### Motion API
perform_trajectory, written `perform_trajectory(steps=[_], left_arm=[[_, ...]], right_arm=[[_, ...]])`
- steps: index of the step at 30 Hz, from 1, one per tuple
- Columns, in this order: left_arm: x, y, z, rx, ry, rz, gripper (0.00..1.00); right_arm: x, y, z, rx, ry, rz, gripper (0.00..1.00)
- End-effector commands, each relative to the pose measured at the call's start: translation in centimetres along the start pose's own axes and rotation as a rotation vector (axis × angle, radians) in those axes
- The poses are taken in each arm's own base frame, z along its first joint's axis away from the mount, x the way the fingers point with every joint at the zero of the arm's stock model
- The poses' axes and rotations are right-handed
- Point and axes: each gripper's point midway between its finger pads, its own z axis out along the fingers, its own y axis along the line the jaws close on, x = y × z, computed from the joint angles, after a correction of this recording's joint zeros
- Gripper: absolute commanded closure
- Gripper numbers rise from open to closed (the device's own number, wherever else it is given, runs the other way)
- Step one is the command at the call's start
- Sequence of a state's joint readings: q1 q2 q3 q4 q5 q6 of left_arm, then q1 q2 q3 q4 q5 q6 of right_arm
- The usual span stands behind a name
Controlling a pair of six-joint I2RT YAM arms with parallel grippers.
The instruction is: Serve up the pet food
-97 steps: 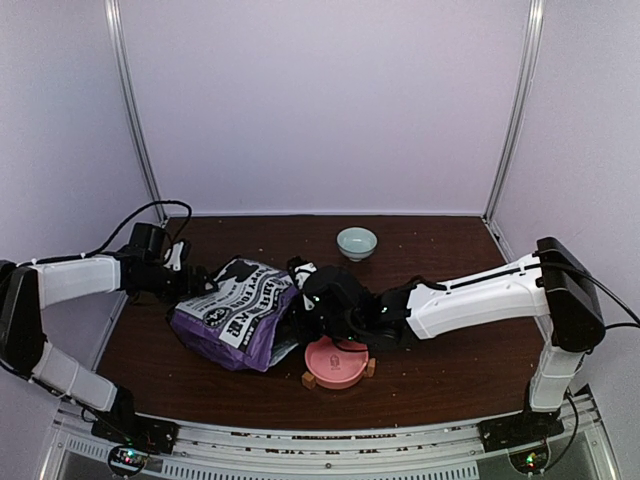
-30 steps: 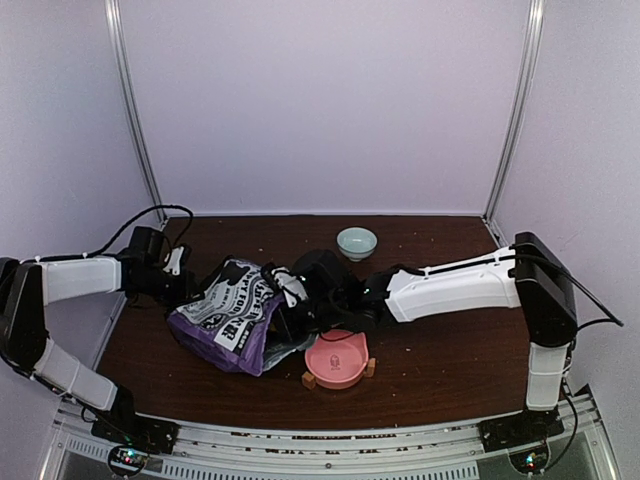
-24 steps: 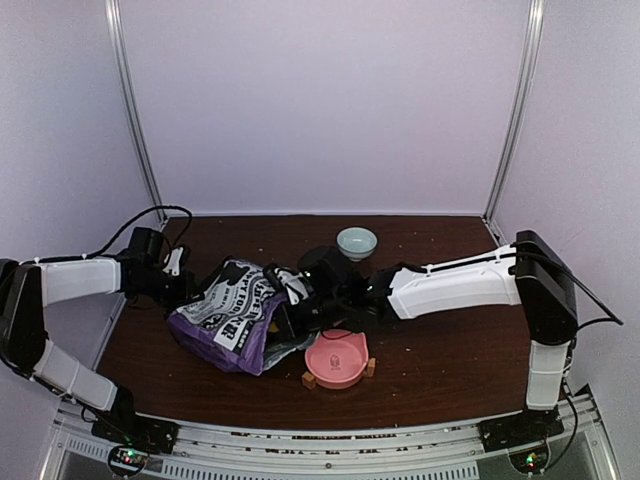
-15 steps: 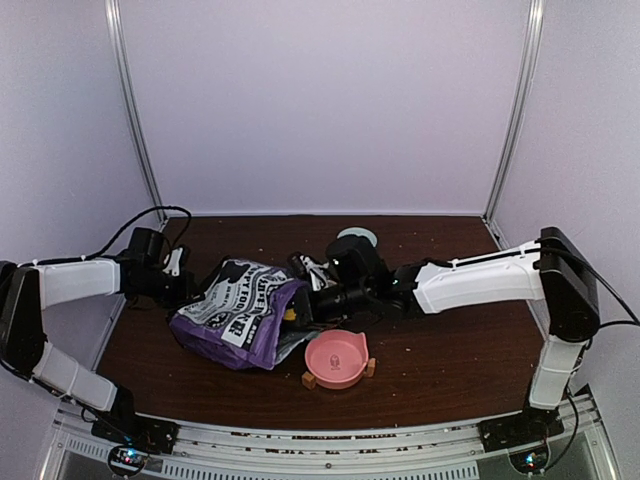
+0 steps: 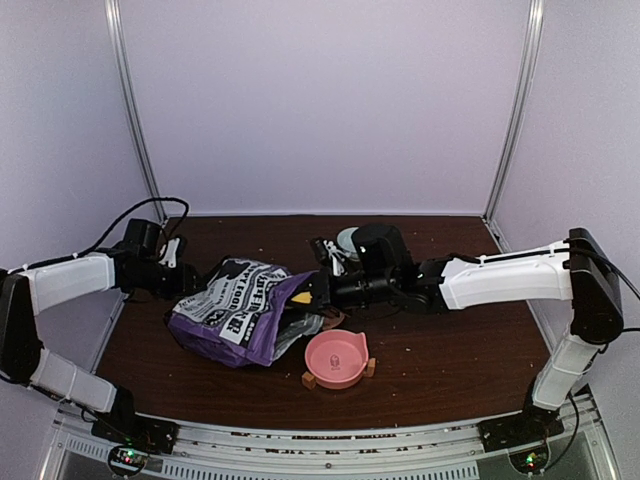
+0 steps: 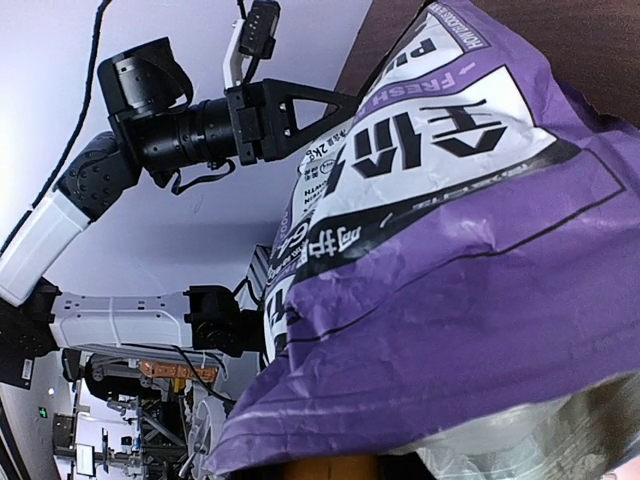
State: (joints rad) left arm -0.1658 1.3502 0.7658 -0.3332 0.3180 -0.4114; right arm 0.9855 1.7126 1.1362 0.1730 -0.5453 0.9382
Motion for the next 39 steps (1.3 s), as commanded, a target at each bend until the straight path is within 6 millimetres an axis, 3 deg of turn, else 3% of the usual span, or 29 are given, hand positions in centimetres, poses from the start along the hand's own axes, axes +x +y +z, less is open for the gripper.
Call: perform_trajectory(steps=[1,4,8,12,17,22,30,39], left_arm=[[-3.5,-1.6,-3.7,-0.028,-0.104,0.101,0.48],[-4.4,-1.8,-6.3,-0.079,-0.145,0.137,0.35],[-4.9,-3.8,-9.2,-0.092,-0.186,0.193,0.29],[-4.5,-8.4,-11.4,-0.052,-0.184,0.292,0.27],[-2.4,-14.0,-13.2,0.052,-0.161,0.346,0.27],[-0.6,-17.9,-15.3,0.155,-0.164,0.362,0.27],[3.1,-22.3,-14.8,0.202,-0.087,0.394,0.26],[4.0,-25.1,-14.5,0.106,-0.054,0.513,0.20]], right_arm=[[-2.5,4.5,-1.6,-0.129,-0.094,-0.043,0.87],[-2.9,4.9,-1.7,-0.135,-0.107,-0.048,0.87],[-3.4,5.3,-1.5,-0.150,-0.120,-0.046,0.87],[-3.8,5.9,-1.1,-0.164,-0.132,-0.054,0.87],[-4.2,6.5,-0.3,-0.169,-0.141,-0.059,0.87],[-4.4,6.0,0.8,-0.154,-0.144,-0.053,0.87],[-4.7,5.9,1.8,-0.141,-0.155,-0.051,0.87],[-4.8,6.0,1.8,-0.129,-0.162,-0.053,0.87]])
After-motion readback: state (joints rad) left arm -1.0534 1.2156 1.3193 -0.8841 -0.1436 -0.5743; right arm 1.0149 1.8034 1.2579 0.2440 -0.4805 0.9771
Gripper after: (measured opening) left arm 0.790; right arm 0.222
